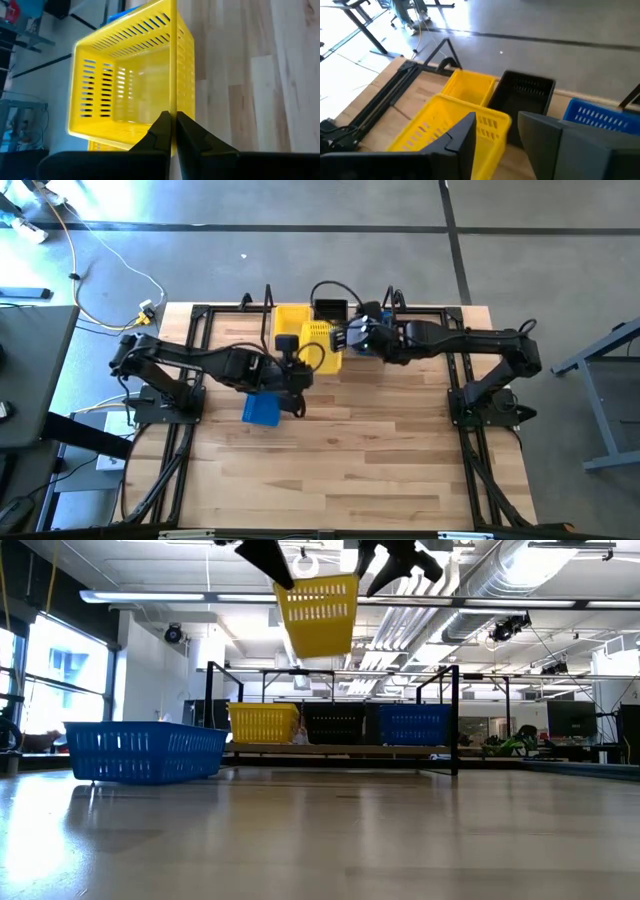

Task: Stack baskets on shelf by color
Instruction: Stack the yellow bin on top of the other yellow stacked bins on the shelf

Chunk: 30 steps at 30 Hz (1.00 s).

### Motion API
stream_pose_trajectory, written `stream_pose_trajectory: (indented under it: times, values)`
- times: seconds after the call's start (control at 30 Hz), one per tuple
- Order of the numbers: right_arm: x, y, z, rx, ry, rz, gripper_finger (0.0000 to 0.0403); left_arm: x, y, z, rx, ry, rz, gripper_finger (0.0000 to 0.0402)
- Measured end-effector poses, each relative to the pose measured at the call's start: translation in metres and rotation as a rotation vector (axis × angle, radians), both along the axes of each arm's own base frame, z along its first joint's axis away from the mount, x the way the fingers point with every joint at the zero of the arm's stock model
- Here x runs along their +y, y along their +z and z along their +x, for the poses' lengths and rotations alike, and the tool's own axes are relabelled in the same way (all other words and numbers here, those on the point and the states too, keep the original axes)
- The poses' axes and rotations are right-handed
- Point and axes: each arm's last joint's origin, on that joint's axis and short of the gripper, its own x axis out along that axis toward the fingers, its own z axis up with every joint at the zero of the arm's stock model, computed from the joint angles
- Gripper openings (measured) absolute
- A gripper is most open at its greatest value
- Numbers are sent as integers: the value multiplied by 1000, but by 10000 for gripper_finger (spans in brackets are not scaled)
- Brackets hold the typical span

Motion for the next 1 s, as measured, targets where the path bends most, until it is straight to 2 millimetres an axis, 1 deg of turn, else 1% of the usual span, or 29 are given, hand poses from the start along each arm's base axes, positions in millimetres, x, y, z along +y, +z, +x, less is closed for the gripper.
stream_pose_trajectory:
  times: [0.17,0.3,0.37,0.47,0.57,0.63,0.73,0.87,1.0]
  values:
    - [-14,15,-14,3,-1,-42,148,13,14,-15,-35,27,-35,0]
    - [-23,31,-30,0,-5,-84,149,26,19,-26,-27,70,-50,0]
    - [-27,38,-39,0,-5,-107,149,33,16,-32,-36,94,-52,0]
    - [-31,49,-51,-7,-6,-139,149,43,2,-41,-25,128,-49,0]
    - [-34,57,-61,-12,-8,-165,149,54,-16,-49,-13,124,-14,0]
    - [-36,61,-66,-6,-10,-181,149,61,-26,-51,-31,104,-6,0]
    - [-39,64,-71,6,-10,-197,149,72,-43,-56,4,85,8,0]
    - [-40,64,-71,22,-4,-208,149,88,-54,-62,46,80,35,0]
    - [-42,63,-71,32,27,-202,149,105,-55,-68,60,73,18,0]
